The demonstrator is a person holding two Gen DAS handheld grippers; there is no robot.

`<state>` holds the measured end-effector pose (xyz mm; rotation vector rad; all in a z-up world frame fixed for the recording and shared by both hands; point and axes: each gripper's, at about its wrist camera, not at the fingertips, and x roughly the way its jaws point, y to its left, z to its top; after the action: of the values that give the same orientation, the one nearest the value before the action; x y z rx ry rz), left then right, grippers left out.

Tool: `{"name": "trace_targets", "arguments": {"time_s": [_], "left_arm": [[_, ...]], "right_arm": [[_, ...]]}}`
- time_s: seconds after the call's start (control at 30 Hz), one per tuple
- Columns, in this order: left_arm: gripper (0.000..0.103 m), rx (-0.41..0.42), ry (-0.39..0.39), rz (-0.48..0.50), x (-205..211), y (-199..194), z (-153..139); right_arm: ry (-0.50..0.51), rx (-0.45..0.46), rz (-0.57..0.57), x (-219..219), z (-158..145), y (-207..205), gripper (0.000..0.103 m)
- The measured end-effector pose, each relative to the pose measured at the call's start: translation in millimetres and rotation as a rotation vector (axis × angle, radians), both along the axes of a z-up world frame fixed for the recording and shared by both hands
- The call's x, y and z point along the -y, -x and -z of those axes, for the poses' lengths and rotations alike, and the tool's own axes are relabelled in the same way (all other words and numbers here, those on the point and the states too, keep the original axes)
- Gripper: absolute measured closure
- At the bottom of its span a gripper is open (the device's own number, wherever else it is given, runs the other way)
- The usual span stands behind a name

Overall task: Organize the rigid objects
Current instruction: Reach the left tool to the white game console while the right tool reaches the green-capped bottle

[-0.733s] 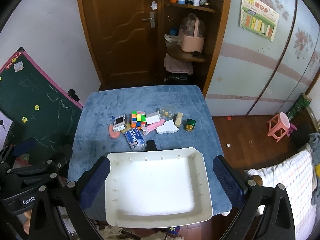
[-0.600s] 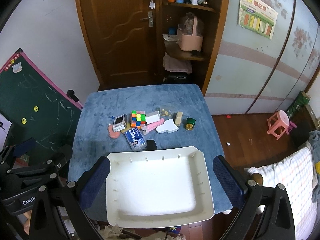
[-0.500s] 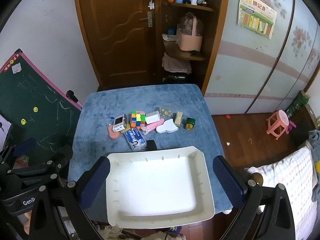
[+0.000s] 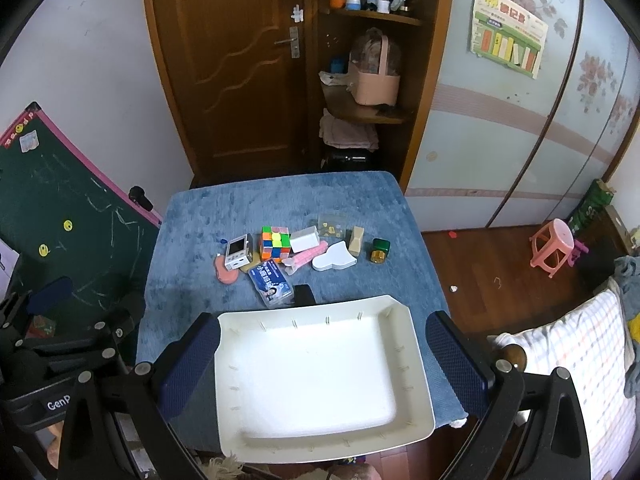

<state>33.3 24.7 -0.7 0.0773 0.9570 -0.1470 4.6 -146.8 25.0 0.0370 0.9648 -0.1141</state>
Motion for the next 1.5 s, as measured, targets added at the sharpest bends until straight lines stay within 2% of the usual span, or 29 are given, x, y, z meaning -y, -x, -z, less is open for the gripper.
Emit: {"name": "trace_targets", "arguments": {"time_s": [0.17, 0.37, 0.57, 0.8, 1.0, 1.13, 1.2, 1.3, 1.5], "left_arm": [[0.001, -0.013, 0.006, 0.021, -7.0, -19.8, -0.3], [0.001, -0.007, -0.025, 0.003, -10.4, -52.2, 5.7], [0.001, -0.116, 0.0, -0.016, -9.0, -103.1, 33.8], [0.001, -0.233, -0.005, -0.051, 1.1, -156.6, 84.7], [0.001, -0.357, -0.032, -0.072, 13.8, -201.9, 147.1], [0.001, -0.457, -0.008, -0.1, 15.4, -225.1, 187.5], [0.001, -0.494, 0.004, -0.119, 15.0, -235.2, 201.6], [0.001, -0.538, 0.007, -0.159, 15.0, -249.0, 223.4], [0.001, -0.597, 0.016, -0.22, 16.4, -266.3, 252.9]], "right_arm": [[-0.013, 0.014, 0.015, 6.2, -6.3, -5.1, 0.0], [0.006, 0.027, 0.042, 21.1, -11.5, -22.9, 0.0], [-0.001, -0.004, 0.048, 41.0, -6.0, -54.3, 0.0], [-0.065, -0.076, 0.064, 83.6, 16.4, -117.4, 0.0], [-0.117, -0.181, 0.105, 126.0, 69.6, -179.8, 0.001], [-0.129, -0.263, 0.138, 150.7, 118.4, -215.2, 0.012], [-0.159, -0.313, 0.148, 162.8, 145.7, -230.4, 0.016], [-0.184, -0.376, 0.169, 176.5, 187.8, -248.2, 0.017], [-0.242, -0.463, 0.191, 193.1, 246.7, -272.2, 0.022]]}}
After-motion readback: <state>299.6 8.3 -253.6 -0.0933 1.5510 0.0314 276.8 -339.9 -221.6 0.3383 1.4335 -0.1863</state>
